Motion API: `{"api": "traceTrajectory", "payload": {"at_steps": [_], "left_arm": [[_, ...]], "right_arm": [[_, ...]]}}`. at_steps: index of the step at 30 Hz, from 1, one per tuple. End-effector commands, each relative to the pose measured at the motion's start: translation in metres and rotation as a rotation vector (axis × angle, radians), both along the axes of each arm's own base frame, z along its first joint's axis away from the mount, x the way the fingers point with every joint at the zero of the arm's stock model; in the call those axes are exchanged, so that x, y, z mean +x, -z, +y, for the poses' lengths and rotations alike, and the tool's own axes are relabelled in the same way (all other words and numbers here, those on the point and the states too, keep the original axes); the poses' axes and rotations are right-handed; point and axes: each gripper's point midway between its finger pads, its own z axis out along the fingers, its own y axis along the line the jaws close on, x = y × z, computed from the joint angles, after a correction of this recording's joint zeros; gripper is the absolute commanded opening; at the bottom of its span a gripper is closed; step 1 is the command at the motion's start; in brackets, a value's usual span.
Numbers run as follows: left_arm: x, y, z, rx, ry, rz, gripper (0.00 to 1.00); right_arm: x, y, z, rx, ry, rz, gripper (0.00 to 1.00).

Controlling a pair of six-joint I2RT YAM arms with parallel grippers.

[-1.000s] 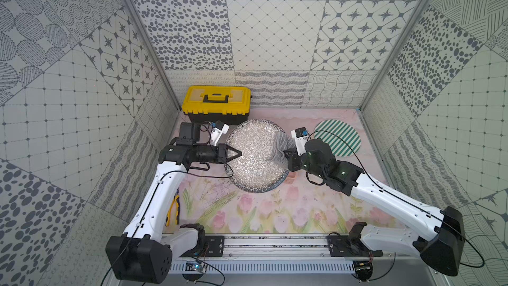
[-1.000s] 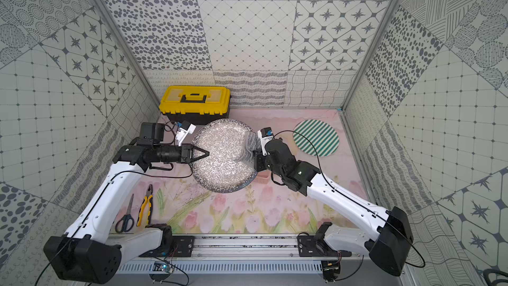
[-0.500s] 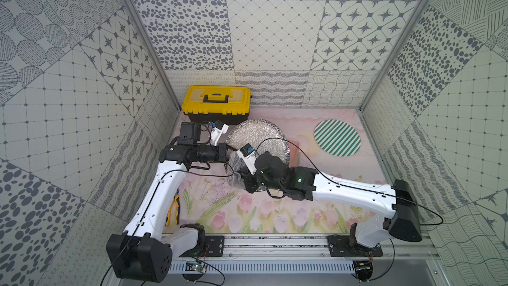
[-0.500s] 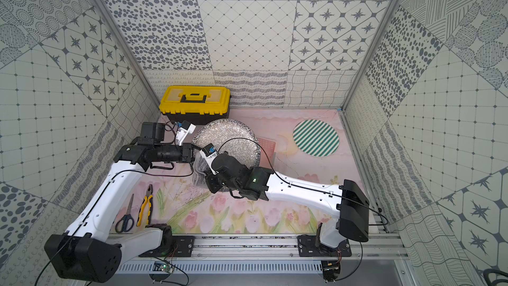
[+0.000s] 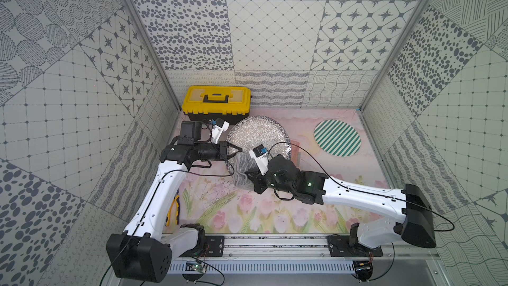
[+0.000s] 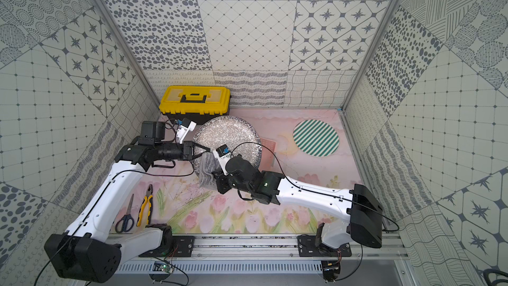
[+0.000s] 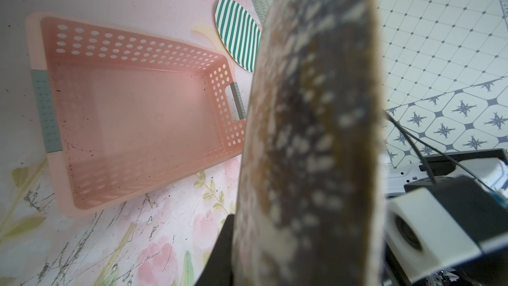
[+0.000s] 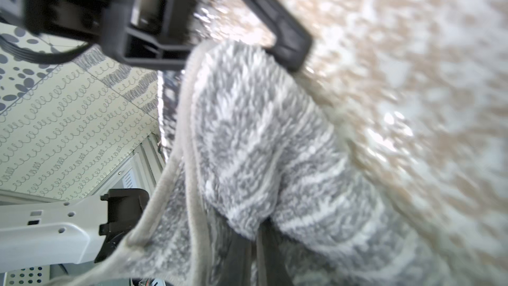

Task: Wipe the wet plate dry
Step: Wipe the plate with towel.

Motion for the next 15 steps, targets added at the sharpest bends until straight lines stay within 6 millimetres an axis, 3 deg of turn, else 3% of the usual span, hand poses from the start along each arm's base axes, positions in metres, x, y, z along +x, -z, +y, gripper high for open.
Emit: {"api": "traceTrajectory", "payload": {"at_steps": [1,7,11,15], "left_arm": [[-0.031,-0.081,-0.028,-0.262,0.274,-0.201,0.0],[-0.033,-0.085,-0.028,-0.26,0.275,-0.215,0.0],[-0.036,-0.085,-0.028,-0.249,0.275,-0.226,0.0],[-0.038,-0.079,-0.026,-0.208,0.269,-0.257,0.0]], "right_arm": [[0.019,0.039,-0.046,-0.053,0.147,0.081,0.0],[0.044,0.047,-0.119,-0.036,0.325,0.111,0.0],[0.052,0.025,-0.149,-0.004,0.372,0.083,0.0],[0.053,-0.016,-0.165,0.051,0.369,0.019,0.0]]}}
